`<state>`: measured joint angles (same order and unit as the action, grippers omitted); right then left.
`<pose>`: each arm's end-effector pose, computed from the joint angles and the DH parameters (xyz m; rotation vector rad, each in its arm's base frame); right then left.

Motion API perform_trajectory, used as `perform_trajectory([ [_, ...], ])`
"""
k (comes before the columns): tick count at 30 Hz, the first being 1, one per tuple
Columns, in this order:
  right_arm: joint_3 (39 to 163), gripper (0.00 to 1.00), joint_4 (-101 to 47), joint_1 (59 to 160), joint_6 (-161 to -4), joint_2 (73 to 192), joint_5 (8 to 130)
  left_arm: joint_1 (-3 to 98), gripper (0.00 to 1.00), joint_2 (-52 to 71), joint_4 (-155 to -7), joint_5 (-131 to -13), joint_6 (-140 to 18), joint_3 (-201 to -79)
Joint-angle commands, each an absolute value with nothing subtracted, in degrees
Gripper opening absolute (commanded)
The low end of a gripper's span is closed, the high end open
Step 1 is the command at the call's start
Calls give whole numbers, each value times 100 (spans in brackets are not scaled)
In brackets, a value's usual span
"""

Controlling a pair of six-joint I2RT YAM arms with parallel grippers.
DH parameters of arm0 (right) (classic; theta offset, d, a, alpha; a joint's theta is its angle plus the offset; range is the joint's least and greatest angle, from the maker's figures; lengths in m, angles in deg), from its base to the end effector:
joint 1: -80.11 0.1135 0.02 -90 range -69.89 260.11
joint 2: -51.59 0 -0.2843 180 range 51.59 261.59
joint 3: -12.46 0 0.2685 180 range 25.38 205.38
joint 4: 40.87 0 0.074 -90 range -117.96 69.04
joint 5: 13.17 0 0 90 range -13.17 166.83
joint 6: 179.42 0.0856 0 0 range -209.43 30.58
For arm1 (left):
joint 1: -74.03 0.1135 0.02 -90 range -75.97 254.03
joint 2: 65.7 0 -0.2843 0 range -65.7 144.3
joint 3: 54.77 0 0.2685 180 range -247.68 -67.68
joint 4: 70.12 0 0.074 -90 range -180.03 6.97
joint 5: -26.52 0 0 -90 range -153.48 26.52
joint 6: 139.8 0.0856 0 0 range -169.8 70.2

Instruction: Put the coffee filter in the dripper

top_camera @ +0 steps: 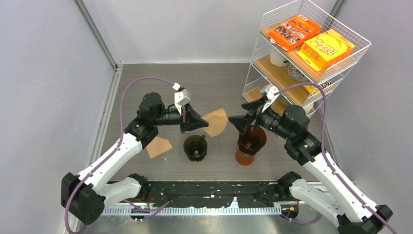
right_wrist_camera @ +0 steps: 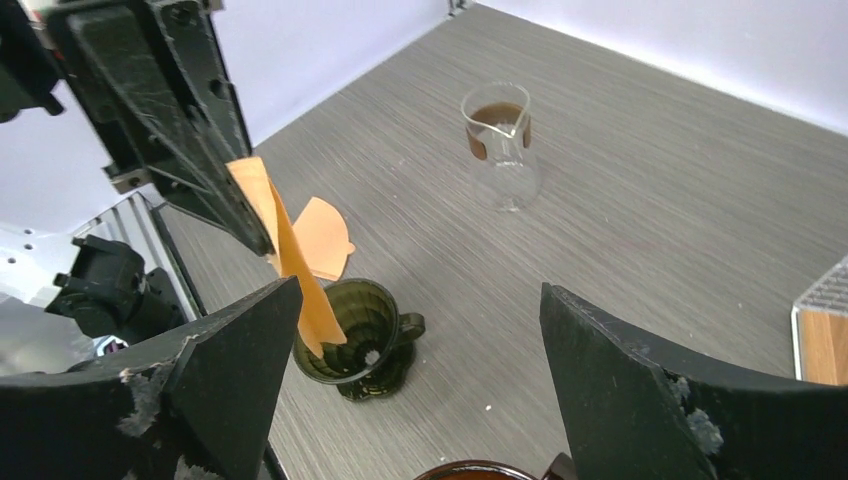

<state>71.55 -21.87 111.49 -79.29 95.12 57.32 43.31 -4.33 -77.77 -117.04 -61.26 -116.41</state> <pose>0.1789 0.1426 0.3720 -0.5742 1.5929 0.8265 0.2022 -0.2002 0.3483 1.0124 1.5268 -1.3181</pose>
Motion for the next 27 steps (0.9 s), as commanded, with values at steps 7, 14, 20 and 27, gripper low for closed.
perform_trajectory([
  [7,7213,95,-2659,11131,-7958,9524,5016,4321,0,-464,-7799,-11593,-6052,-11953],
  [14,7322,95,-2760,11131,-7887,9889,4784,4314,0,-495,-7679,-11796,-6080,-11899],
  [20,7268,95,-3236,11132,-7709,10215,4465,4294,0,-489,-7509,-11922,-6201,-11866],
  [27,7237,97,-4014,11132,-7298,10591,3635,4269,0,-440,-7337,-12078,-6350,-11875],
])
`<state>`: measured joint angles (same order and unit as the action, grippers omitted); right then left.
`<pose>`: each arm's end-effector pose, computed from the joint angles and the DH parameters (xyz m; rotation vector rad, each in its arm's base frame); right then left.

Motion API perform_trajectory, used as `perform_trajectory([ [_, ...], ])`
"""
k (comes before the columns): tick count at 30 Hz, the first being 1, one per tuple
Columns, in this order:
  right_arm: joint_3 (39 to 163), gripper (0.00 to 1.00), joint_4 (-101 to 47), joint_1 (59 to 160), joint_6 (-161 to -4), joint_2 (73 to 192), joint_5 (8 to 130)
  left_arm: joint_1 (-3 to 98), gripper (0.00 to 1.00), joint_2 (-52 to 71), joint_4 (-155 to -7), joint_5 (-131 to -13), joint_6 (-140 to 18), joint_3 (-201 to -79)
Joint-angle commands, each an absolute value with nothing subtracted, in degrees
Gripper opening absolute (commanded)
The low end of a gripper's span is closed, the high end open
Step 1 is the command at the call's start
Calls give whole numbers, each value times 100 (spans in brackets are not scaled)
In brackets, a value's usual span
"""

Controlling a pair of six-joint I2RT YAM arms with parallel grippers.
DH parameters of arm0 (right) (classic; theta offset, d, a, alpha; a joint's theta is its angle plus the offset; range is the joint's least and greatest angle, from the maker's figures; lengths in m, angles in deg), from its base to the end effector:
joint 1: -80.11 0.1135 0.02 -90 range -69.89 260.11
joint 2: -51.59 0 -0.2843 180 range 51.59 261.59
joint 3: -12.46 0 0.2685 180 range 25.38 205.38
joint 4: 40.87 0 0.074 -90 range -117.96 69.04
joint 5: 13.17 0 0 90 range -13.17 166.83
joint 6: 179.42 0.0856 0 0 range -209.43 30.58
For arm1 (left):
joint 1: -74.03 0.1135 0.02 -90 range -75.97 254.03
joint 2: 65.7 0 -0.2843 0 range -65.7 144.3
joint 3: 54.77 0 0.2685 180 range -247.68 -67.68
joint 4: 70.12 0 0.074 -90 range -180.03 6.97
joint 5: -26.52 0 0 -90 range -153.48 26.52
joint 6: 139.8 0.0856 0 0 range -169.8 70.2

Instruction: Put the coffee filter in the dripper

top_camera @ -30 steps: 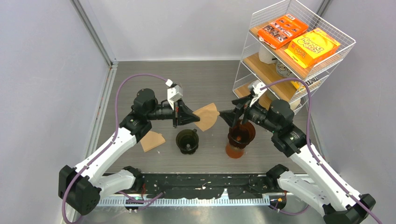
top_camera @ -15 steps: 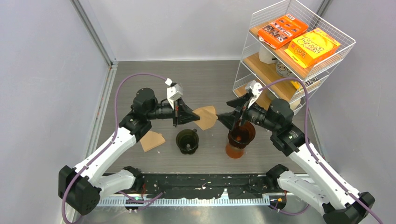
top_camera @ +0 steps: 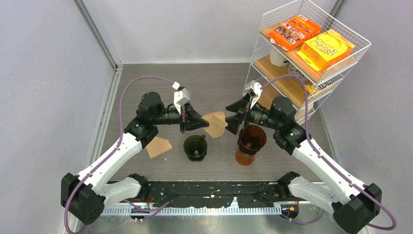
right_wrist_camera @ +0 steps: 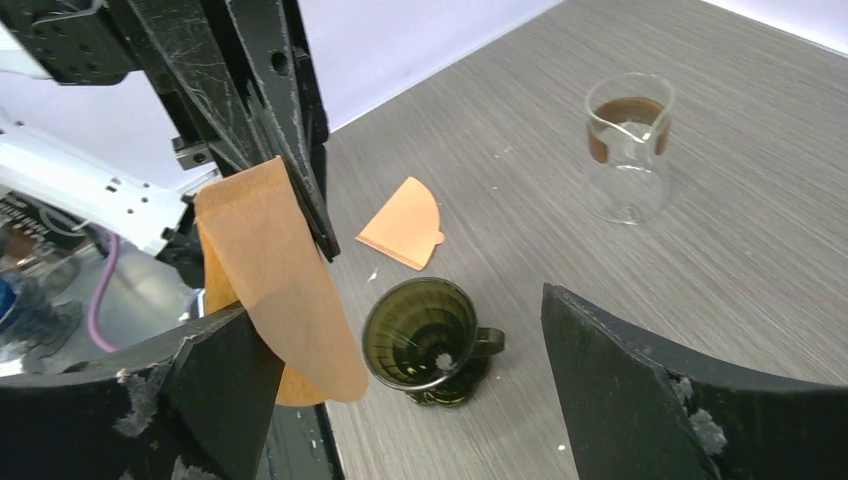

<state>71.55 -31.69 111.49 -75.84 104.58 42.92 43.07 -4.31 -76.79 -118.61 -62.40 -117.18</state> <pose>0.1977 0.1765 0.3613 -0.7305 1.5654 1.0689 0.1994 -0.2015 0.3558 1.0289 1.4976 -1.3484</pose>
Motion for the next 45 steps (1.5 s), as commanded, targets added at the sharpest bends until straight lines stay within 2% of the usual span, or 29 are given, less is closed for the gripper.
perform_trajectory([
  [1,7263,94,-4047,11131,-7261,10654,3594,4260,0,-437,-7337,-12085,-6351,-11875],
  [6,7337,86,-4268,11140,-7135,10855,3414,4206,0,-425,-7335,-12094,-6349,-11886],
  [13,7311,67,-4664,11168,-6932,10939,2995,4192,0,-374,-7349,-12140,-6342,-11901],
  [24,7337,23,-4883,11261,-6817,10944,2729,4170,0,-385,-7377,-12147,-6345,-11923],
  [26,7337,10,-4892,11263,-6807,10930,2777,4175,0,-402,-7415,-12115,-6347,-11936],
  [27,7332,6,-4894,11263,-6791,10904,2817,4165,3,-407,-7442,-12090,-6350,-11934],
  [29,7322,5,-4868,11263,-6786,10855,2976,4169,10,-451,-7505,-12006,-6336,-11949],
  [31,7376,5,-4711,11263,-6859,10813,3158,4173,24,-524,-7665,-11813,-6271,-11953],
  [32,7405,5,-4556,11263,-6886,10793,3293,4173,36,-579,-7756,-11689,-6226,-11961],
  [34,7504,5,-4261,11264,-6959,10777,3566,4171,52,-673,-7971,-11335,-6122,-11996],
  [35,7592,5,-4148,11264,-7016,10781,3678,4173,64,-734,-8114,-11102,-6062,-12027],
  [37,7708,5,-3806,11263,-7089,10802,4041,4169,96,-844,-8428,-10596,-5975,-12086],
  [38,7733,5,-3670,11263,-7106,10819,4217,4171,99,-897,-8585,-10315,-5943,-12107],
  [42,7972,5,-3091,11282,-7064,10901,5211,4158,99,-1086,-8987,-9068,-5944,-12157],
  [45,8362,5,-2229,11366,-6753,11093,7043,4135,100,-929,-9326,-7966,-5961,-12411],
])
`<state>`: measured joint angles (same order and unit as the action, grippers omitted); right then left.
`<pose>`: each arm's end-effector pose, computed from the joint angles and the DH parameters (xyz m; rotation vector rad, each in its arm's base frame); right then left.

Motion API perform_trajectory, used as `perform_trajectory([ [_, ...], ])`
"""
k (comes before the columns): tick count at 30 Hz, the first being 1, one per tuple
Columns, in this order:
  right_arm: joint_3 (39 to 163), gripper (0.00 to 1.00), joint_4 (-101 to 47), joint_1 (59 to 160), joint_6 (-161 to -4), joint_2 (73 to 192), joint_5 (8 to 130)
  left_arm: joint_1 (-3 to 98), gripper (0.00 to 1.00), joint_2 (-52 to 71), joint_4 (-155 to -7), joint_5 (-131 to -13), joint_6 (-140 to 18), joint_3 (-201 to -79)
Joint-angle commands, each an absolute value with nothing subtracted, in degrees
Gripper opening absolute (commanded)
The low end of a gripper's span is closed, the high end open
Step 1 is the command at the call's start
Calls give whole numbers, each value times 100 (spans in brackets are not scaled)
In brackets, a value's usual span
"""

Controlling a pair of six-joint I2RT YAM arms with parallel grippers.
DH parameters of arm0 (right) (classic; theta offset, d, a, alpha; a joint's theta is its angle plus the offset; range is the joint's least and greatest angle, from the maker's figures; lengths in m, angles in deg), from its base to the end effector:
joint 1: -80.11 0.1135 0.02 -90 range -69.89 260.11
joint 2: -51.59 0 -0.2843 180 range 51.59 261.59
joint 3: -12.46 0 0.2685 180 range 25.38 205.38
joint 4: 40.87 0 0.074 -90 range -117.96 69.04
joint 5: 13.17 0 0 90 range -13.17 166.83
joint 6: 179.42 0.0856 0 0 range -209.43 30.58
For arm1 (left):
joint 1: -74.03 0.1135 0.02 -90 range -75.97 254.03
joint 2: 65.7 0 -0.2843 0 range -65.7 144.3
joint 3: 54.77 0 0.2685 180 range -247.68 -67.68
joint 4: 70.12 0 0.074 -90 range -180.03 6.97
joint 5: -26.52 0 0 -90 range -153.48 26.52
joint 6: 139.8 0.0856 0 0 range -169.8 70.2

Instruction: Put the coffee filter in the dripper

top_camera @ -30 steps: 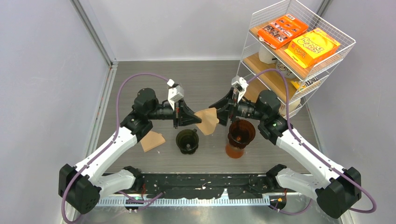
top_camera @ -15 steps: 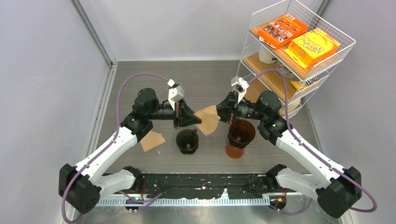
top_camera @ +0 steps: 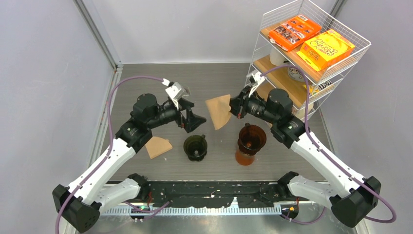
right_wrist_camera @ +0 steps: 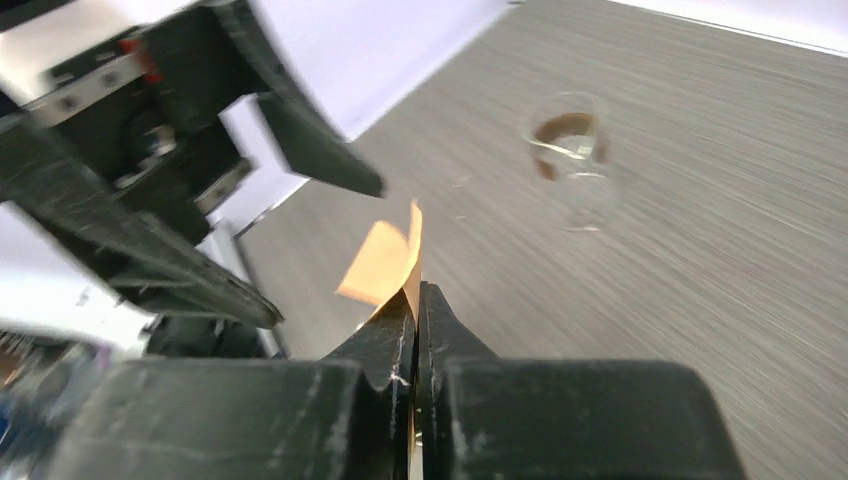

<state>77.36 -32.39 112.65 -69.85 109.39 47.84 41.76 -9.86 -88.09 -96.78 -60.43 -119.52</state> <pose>0.2169 0.1876 0.3837 -0.6018 1.5969 1.0938 0.2027 -0.1835 0.3674 0.7730 1.6476 -1.0410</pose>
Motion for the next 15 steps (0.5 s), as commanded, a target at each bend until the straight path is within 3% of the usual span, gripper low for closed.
perform_trajectory([
  [1,8478,5,-2034,11430,-6591,11255,7354,4127,100,-790,-9441,-7699,-5986,-12572],
  [4,9156,5,-1279,11634,-6398,11625,8804,4058,100,-384,-9485,-7607,-6067,-12984],
  [8,9917,5,-627,11991,-6063,12140,9817,3805,100,101,-9216,-7645,-6158,-13324],
  [15,10367,5,-327,12063,-5478,12649,10192,3273,100,395,-8485,-7461,-6113,-13303],
])
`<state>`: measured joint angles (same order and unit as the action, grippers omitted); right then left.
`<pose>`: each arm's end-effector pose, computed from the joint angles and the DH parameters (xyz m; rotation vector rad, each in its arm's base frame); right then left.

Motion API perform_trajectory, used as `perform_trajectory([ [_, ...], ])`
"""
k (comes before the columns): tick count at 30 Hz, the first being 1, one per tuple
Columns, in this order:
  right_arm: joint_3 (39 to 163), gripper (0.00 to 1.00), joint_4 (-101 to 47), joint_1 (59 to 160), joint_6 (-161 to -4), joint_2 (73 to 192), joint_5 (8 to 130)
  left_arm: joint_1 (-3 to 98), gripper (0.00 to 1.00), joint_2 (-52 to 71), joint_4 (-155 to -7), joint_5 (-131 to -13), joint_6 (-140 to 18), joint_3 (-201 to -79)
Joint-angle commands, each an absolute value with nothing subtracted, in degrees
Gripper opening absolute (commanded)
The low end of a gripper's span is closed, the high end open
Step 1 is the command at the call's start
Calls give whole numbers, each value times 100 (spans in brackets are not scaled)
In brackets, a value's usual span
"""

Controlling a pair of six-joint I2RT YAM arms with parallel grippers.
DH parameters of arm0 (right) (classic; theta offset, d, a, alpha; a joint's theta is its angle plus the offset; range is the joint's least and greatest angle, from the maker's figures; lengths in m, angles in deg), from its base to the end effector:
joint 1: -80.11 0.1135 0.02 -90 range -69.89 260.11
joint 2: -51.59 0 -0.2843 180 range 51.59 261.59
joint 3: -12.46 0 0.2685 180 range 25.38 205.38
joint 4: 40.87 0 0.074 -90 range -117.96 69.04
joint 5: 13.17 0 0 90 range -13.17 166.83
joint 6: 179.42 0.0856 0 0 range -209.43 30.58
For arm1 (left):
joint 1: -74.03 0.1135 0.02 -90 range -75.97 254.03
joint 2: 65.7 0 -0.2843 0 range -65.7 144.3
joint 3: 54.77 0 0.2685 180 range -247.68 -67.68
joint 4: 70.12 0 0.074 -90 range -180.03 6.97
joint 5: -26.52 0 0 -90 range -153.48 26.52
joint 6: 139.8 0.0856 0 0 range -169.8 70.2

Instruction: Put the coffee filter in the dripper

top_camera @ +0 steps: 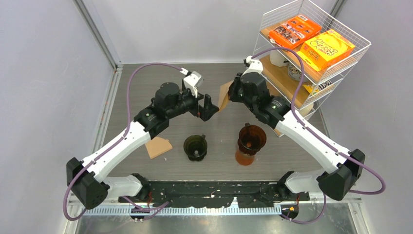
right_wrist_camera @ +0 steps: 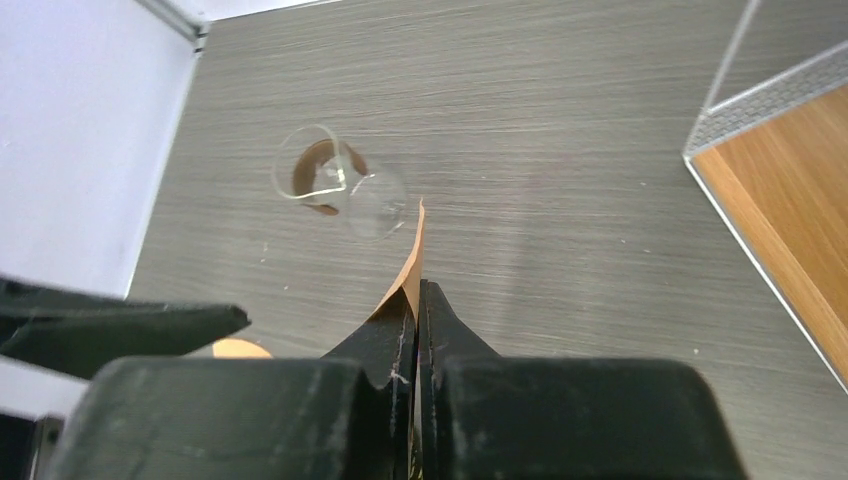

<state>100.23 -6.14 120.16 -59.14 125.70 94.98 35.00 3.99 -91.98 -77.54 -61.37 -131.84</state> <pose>0.2836 0.2035 0.3945 0.0468 1.9532 0.5142 0.2507 -0.2300 0.3753 0.6242 1.7940 -0.8367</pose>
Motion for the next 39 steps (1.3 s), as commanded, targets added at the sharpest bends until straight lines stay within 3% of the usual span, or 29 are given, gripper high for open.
perform_trajectory([
  [1,10390,5,-318,12080,-5465,12694,10199,3205,100,405,-8394,-7272,-6113,-13283],
  [19,10547,5,-333,12254,-5525,12956,9975,2630,100,876,-7925,-5071,-6358,-13290],
  [28,10694,5,-189,12316,-5898,13115,9907,2630,100,871,-7821,-5143,-6333,-13239],
  [34,10728,5,-155,12335,-5980,13146,9980,2630,100,861,-7934,-5865,-6215,-13307],
  [39,10652,5,-250,12335,-5968,13068,9836,2630,100,886,-7903,-5432,-6260,-13311],
])
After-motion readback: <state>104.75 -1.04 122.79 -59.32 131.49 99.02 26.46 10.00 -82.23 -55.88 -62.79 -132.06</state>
